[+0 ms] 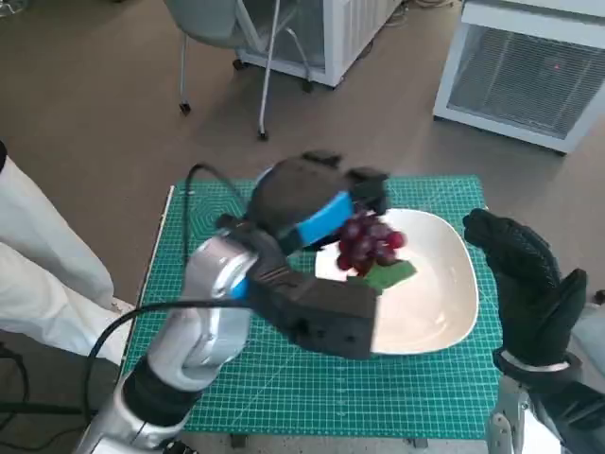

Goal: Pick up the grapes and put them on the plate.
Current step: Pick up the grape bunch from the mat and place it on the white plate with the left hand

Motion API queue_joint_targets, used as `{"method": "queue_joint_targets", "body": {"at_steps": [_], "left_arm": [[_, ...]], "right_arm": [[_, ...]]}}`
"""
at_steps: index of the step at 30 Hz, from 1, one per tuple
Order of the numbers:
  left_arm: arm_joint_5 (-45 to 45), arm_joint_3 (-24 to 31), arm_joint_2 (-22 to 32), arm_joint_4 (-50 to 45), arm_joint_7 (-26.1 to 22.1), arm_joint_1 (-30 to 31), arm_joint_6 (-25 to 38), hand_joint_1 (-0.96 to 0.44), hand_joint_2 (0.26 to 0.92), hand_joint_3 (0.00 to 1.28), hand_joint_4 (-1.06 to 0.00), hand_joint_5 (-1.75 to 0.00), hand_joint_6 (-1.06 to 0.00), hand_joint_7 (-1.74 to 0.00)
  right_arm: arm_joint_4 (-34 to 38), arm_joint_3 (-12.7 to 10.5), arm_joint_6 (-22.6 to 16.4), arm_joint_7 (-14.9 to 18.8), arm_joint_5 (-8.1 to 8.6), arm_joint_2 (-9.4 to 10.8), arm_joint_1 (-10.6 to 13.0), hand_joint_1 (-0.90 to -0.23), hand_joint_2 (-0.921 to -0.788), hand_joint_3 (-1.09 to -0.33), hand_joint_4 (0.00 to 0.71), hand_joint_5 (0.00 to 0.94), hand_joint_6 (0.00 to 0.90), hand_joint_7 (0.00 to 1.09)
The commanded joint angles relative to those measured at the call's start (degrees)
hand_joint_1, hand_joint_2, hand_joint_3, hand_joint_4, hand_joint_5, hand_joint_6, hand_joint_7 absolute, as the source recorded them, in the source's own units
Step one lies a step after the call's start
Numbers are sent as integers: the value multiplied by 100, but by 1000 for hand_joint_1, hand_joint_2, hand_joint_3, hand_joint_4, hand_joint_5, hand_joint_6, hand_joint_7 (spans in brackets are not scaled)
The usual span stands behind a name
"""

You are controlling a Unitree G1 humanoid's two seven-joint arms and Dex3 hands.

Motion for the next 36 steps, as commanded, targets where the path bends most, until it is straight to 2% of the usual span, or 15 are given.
{"method": "queue_joint_targets", "body": {"at_steps": [1, 3, 6, 12, 16, 19, 23, 28, 31, 33, 36], "left_arm": [[-115, -60, -182, 347, 62, -278, -135, 4, 844, 400, -440, -1485, -453, -1362], [-172, -76, -271, 523, 72, -365, -196, 4, 885, 285, -479, -1490, -517, -1210], [-223, -99, -395, 742, 112, -467, -261, 3, 902, 192, -539, -1461, -604, -1067], [-263, -170, -585, 1083, 195, -616, -336, 1, 874, 164, -636, -1384, -690, -957], [-197, -257, -670, 1319, 262, -714, -360, 2, 767, 390, -580, -1496, -681, -987], [-170, -304, -704, 1434, 334, -740, -394, 3, 741, 458, -558, -1532, -658, -1014], [-185, -334, -732, 1530, 412, -734, -429, 4, 787, 395, -555, -1460, -600, -1119], [-386, -267, -788, 1740, 489, -717, -589, 4, 862, 246, -579, -1437, -609, -1057], [-626, -176, -862, 1872, 424, -700, -625, 3, 883, 228, -552, -1385, -572, -1174], [-801, -125, -908, 1927, 308, -697, -572, 83, 854, 303, -534, -1400, -522, -1065], [-1024, -82, -944, 1984, 91, -712, -449, 274, 732, 504, -578, -1414, -474, -538]], "right_arm": [[6, -53, 12, -45, -35, -27, 181, -462, -921, -536, 655, 2, 256, 767], [7, -70, 3, -39, -18, -31, 198, -462, -921, -536, 655, 2, 257, 764], [19, -91, -17, -39, -12, -31, 213, -462, -921, -535, 654, 2, 259, 760], [9, -113, -45, -76, -44, -17, 242, -461, -921, -534, 652, 1, 262, 754], [-39, -114, -45, -105, -56, -12, 274, -461, -921, -534, 651, 0, 264, 749], [-57, -119, -54, -123, -67, -13, 293, -460, -921, -535, 651, 0, 267, 745], [-63, -126, -55, -145, -73, -16, 309, -456, -921, -539, 652, 1, 271, 739], [-74, -132, -53, -177, -83, -18, 335, -452, -921, -542, 652, 0, 276, 731], [-80, -129, -55, -197, -98, -15, 345, -451, -921, -543, 652, 0, 279, 728], [-86, -125, -58, -213, -112, -10, 352, -451, -921, -543, 652, 0, 280, 726], [-93, -117, -58, -228, -126, -1, 360, -450, -921, -543, 652, 0, 282, 722]]}}
